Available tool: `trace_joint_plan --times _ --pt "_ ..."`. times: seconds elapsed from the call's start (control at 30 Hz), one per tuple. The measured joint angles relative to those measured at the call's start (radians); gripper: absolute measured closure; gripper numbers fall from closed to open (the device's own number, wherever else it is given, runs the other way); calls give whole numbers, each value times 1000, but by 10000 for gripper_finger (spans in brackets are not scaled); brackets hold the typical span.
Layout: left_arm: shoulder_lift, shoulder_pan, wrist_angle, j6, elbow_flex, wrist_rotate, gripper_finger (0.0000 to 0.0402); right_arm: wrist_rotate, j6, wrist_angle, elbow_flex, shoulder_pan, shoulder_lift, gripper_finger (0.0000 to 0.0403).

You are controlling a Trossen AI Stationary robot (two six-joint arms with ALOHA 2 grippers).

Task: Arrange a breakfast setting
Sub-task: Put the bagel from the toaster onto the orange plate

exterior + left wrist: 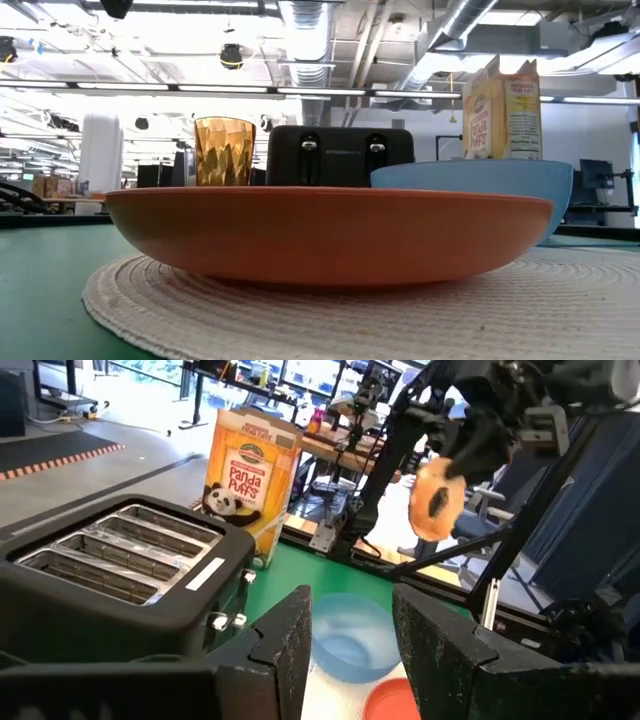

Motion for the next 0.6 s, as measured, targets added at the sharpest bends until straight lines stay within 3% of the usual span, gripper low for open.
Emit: trace_joint_plan --times 0.33,0.6 --pt "0 0 -2 -11 0 10 274 -2 322 217 -277 139 1 305" --pt "0 0 7 -22 0 45 274 -2 311 521 -486 187 0 305"
